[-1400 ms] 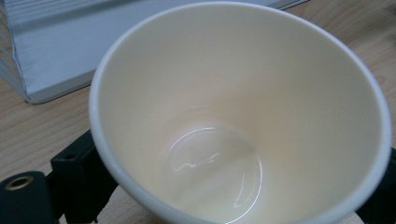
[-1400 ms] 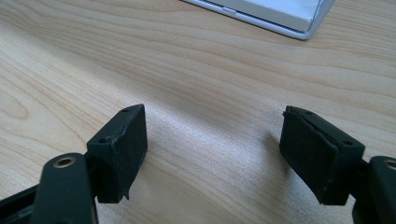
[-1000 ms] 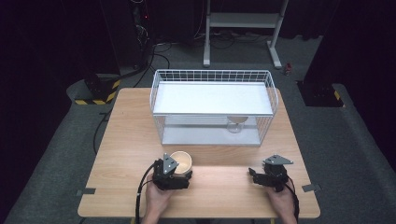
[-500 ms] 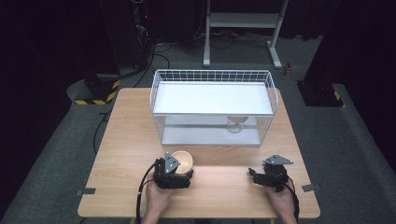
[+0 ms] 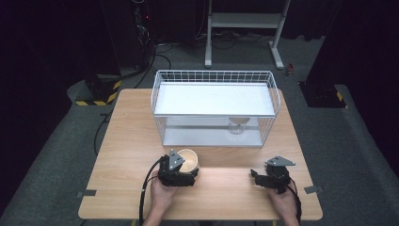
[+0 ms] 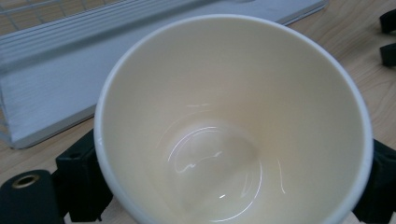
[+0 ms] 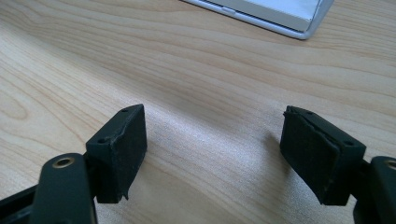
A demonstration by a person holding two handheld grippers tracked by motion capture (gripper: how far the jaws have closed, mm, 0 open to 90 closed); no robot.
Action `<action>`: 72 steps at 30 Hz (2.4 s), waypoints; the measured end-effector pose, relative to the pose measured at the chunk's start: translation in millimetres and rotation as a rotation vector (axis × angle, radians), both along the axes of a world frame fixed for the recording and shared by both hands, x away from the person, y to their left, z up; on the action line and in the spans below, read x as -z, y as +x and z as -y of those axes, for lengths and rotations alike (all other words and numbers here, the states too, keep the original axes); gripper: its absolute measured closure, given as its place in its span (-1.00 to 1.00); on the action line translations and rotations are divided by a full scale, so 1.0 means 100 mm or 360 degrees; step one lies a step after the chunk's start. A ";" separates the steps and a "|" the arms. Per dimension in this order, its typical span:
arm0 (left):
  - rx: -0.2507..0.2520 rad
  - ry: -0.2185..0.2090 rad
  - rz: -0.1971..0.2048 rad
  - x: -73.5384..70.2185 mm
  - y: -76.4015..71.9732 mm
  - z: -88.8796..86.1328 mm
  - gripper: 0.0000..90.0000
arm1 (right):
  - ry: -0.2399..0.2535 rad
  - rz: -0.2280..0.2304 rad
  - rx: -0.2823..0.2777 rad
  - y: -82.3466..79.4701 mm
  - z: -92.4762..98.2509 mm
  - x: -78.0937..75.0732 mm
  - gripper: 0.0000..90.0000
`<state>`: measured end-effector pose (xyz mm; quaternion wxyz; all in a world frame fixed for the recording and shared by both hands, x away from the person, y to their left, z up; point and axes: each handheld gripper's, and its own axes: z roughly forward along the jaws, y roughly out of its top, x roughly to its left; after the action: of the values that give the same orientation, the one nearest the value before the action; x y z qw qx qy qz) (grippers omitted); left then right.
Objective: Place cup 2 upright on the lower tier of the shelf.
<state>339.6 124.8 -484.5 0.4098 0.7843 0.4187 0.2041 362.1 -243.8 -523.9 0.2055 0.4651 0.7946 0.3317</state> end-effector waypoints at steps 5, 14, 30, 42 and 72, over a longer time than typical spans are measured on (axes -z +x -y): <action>0.0000 0.0042 0.0006 -0.04 0.06 0.01 -0.80 | -0.0001 0.0000 0.0000 0.00 0.00 0.00 -0.49; 0.0014 0.0048 0.0015 -0.11 0.18 0.03 -0.80 | 0.0000 0.0000 0.0000 0.00 0.00 0.00 -0.49; -0.0031 0.0043 0.0033 -0.22 0.48 0.11 -0.80 | -0.0002 -0.0002 -0.0002 0.00 0.00 0.00 -0.49; -0.0149 0.0069 0.0030 -0.19 0.68 0.12 -0.80 | -0.0001 0.0002 -0.0002 0.00 0.00 0.00 -0.49; -0.0216 0.0071 0.0023 -0.06 0.98 0.15 -0.80 | 0.0000 0.0000 -0.0001 0.00 0.00 0.00 -0.49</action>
<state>438.0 109.5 -478.4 0.3803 0.7615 0.4634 0.2464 361.8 -243.5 -523.8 0.2054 0.4648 0.7948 0.3317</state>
